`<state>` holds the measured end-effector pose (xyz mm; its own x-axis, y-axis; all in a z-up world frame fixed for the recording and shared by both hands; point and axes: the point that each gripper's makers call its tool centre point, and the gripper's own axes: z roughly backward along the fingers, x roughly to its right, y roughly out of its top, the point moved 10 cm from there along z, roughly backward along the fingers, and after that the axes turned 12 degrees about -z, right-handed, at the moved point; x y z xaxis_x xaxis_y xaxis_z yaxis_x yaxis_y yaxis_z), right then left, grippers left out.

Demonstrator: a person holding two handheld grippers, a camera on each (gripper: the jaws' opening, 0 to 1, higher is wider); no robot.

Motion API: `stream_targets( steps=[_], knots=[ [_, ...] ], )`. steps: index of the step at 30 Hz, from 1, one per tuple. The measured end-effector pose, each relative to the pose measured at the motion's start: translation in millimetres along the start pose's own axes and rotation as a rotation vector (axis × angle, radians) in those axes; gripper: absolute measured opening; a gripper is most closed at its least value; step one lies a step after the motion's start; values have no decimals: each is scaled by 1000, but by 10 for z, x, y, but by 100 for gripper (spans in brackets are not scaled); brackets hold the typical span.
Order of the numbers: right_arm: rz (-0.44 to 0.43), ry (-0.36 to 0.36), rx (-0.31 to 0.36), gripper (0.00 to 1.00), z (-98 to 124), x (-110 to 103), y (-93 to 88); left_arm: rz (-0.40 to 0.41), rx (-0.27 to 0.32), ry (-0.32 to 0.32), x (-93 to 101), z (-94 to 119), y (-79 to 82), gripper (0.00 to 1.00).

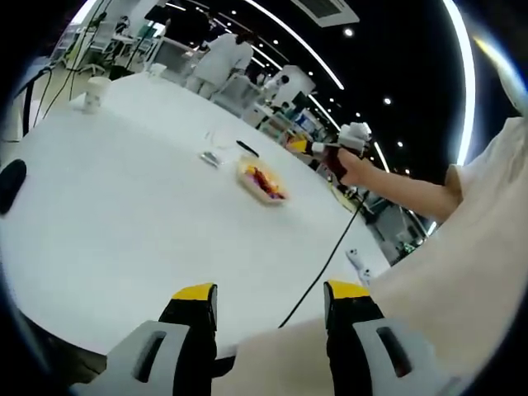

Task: Place the target food into the container with the food tongs after gripping and lifting it, then release it inside without dropping or visibly crushing the food.

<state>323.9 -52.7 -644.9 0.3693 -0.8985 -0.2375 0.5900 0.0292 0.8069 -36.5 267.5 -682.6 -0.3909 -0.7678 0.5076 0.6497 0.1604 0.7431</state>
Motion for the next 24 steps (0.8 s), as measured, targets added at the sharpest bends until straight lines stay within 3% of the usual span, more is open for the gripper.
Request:
stream_targets(
  steps=[16,24],
  knots=[
    [31,80,-62,26,-150,-225,-48,7,3,2,-8,5,-6,51],
    [103,121,-102,26,-243,-440,-68,12,2,-4,-30,-14,-4,51]
  ],
)
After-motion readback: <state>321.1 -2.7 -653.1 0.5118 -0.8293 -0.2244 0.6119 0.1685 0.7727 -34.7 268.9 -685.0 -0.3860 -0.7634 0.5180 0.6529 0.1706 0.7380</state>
